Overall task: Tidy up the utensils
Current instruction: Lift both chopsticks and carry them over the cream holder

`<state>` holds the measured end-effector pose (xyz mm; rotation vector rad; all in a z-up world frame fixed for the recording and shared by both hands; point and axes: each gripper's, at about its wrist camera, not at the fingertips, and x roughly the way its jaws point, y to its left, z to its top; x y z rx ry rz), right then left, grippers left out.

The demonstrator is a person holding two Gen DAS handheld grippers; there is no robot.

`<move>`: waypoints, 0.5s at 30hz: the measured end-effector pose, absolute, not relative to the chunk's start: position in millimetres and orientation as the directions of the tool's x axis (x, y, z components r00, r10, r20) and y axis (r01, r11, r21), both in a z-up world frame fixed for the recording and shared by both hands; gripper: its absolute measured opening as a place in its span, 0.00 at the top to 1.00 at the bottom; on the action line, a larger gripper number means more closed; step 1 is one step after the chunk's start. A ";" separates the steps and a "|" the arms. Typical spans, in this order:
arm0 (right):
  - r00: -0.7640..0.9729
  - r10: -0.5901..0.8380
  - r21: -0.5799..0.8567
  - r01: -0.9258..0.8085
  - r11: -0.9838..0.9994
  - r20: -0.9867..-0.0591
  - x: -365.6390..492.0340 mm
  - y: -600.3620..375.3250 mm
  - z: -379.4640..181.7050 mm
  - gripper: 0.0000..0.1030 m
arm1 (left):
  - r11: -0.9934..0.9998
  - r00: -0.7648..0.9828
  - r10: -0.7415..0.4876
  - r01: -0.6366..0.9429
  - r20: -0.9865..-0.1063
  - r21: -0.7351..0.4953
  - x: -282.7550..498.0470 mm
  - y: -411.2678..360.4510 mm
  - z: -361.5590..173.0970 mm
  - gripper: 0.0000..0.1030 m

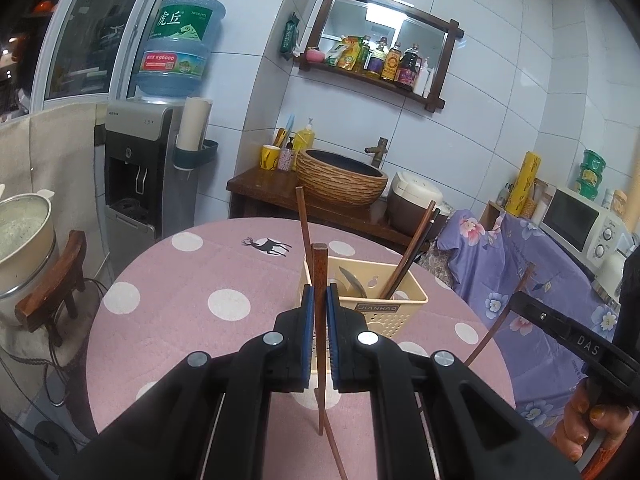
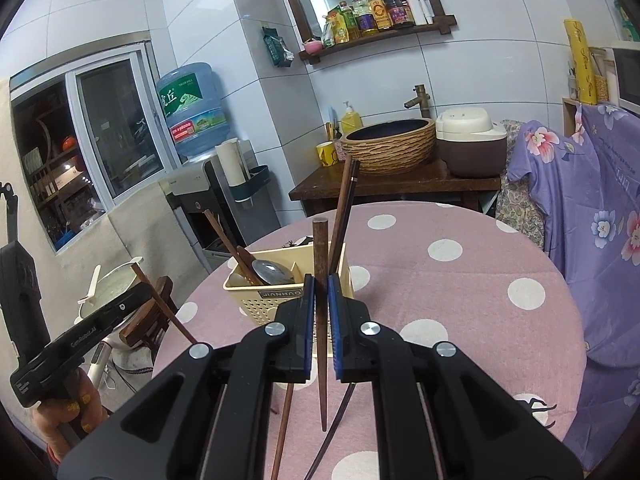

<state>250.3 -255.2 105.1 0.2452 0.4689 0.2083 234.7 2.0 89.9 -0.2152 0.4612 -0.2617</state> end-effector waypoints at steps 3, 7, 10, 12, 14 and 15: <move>0.868 0.264 0.278 -0.154 0.948 -0.421 252.2 -252.8 109.5 0.92 | 0.940 0.860 -0.309 0.212 -0.407 -0.266 235.6 1.1 93.9 0.93; 0.862 0.277 0.273 -0.169 0.947 -0.424 256.7 -251.4 119.1 0.92 | 0.929 0.849 -0.344 0.247 -0.401 -0.275 236.7 -0.7 105.6 0.93; 0.859 0.294 0.276 -0.187 0.943 -0.420 260.2 -251.0 132.2 0.92 | 0.920 0.842 -0.372 0.281 -0.390 -0.272 236.3 -1.7 120.3 0.93; 0.862 0.303 0.279 -0.198 0.940 -0.407 263.2 -251.2 145.9 0.92 | 0.915 0.845 -0.386 0.301 -0.370 -0.268 236.1 -1.0 136.7 0.93; 0.874 0.296 0.267 -0.202 0.942 -0.386 266.2 -249.6 163.4 0.92 | 0.909 0.850 -0.398 0.315 -0.345 -0.271 237.2 0.8 154.0 0.93; 0.881 0.294 0.259 -0.205 0.944 -0.372 268.8 -248.1 174.8 0.92 | 0.906 0.853 -0.404 0.325 -0.329 -0.271 237.7 1.1 165.5 0.93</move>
